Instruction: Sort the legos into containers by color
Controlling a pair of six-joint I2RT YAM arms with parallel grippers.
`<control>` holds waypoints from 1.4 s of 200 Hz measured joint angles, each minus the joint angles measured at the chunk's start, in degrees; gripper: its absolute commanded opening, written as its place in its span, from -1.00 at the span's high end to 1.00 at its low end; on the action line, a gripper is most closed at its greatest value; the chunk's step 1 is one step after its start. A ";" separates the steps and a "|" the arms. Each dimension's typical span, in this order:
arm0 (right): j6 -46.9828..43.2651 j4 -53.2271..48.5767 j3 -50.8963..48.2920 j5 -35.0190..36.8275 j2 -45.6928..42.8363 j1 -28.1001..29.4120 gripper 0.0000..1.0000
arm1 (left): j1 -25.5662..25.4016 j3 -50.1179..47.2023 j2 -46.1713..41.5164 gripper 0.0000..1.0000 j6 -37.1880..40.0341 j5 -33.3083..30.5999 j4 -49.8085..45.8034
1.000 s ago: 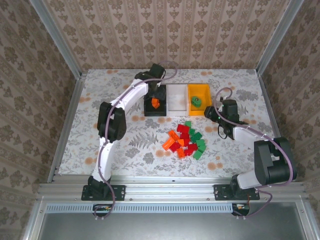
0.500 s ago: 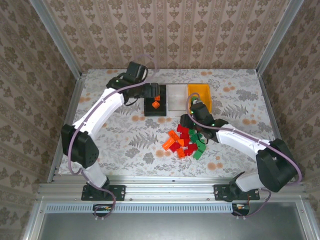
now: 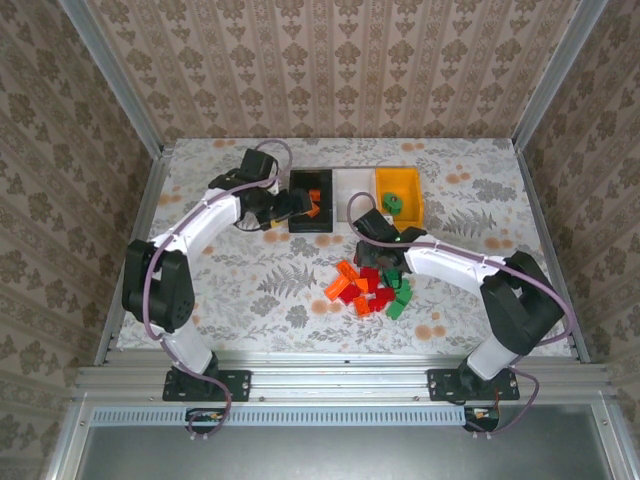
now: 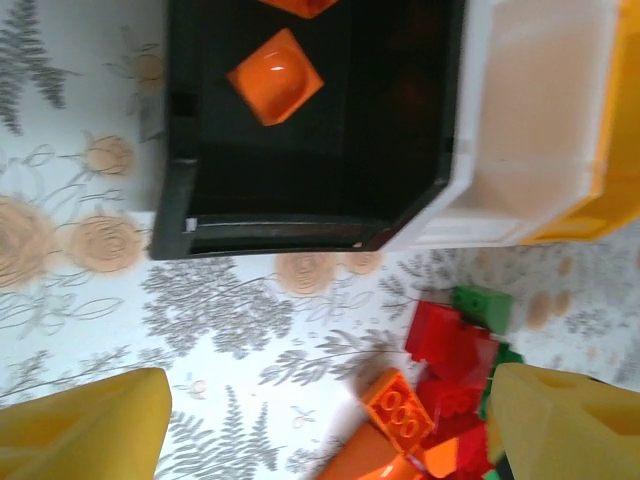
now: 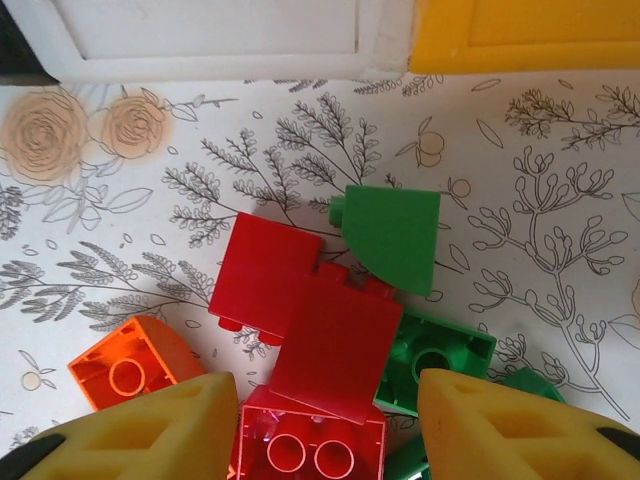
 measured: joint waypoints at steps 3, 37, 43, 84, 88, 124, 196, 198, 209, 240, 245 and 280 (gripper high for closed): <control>-0.02 -0.24 0.24 -0.02 0.26 0.00 -0.06 | 0.07 0.02 0.00 -0.67 -0.22 0.50 0.26; 0.00 -1.05 1.27 -0.15 2.47 0.24 -0.10 | 1.29 0.00 -0.04 -0.66 -2.23 4.63 2.32; 0.00 -1.25 1.38 -0.24 2.78 0.28 -0.09 | 1.70 -0.02 -0.09 -0.66 -2.56 5.09 2.67; -0.02 -1.55 2.29 -0.50 4.98 1.14 -0.10 | 3.21 -0.09 -0.96 -0.66 -3.56 6.05 3.76; -0.02 -1.57 2.47 -0.55 5.25 1.27 -0.10 | 3.21 -0.09 -1.14 -0.66 -3.56 6.03 3.80; -0.33 -1.60 4.07 -0.57 7.32 2.67 -0.10 | 3.17 -0.09 -1.81 -0.66 -3.56 6.01 3.87; -1.44 -1.88 8.61 1.53 11.15 4.39 -0.29 | 3.17 -0.09 -1.81 -0.64 -3.54 5.99 3.82; -1.49 -1.90 8.70 1.53 11.23 4.35 -0.29 | 3.17 -0.09 -1.81 -0.64 -3.54 5.99 3.82; -1.51 -1.84 9.18 1.51 11.65 4.09 -0.29 | 3.21 -0.09 -1.81 -0.64 -3.54 5.99 3.82; -1.77 -1.70 11.21 1.46 13.31 3.32 -0.29 | 3.43 -0.09 -1.81 -0.64 -3.54 5.99 3.82; -1.79 -1.70 11.56 1.49 13.60 3.19 -0.30 | 3.45 -0.09 -1.81 -0.64 -3.54 5.99 3.82; -1.70 -1.73 12.26 1.36 14.21 1.66 -0.28 | 3.48 -0.09 -1.81 -0.64 -3.54 6.01 3.82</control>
